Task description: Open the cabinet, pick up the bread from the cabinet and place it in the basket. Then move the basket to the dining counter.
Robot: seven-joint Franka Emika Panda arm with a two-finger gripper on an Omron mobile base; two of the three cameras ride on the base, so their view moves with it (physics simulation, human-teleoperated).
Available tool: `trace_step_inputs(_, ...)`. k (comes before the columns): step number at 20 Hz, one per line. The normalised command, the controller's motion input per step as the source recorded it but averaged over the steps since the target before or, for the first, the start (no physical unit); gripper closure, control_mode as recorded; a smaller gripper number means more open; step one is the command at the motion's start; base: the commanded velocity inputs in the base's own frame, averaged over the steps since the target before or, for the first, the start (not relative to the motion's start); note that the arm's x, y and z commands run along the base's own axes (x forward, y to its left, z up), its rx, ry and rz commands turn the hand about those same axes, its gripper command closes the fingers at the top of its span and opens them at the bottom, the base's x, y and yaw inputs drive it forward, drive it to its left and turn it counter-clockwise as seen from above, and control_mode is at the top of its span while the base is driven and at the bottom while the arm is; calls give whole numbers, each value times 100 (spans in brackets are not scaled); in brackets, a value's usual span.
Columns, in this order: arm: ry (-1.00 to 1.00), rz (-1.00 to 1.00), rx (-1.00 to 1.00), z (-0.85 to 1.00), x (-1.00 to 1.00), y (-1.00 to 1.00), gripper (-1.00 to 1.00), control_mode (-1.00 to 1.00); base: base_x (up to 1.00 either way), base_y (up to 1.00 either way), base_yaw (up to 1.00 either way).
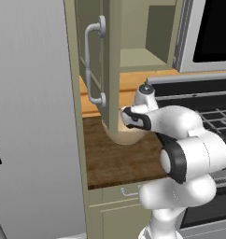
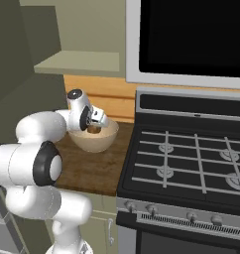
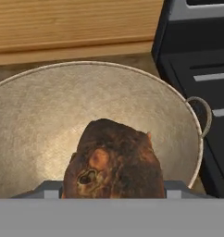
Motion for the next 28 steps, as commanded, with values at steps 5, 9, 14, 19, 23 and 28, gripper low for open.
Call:
trace_step_inputs(5,26,0,0,-33,54,0,100,-100,0,0,0)
trace_step_inputs(9,21,0,0,-45,28,0,100,-100,0,0,0)
trace_step_inputs(14,9,2,0,-49,5,0,100,-100,0,0,0)
trace_step_inputs(19,3,1,0,-30,0,1,-100,-100,0,0,0)
trace_step_inputs(23,0,0,0,-5,0,0,-100,-100,0,0,0)
trace_step_inputs(28,-1,0,0,5,0,0,-100,-100,0,0,0)
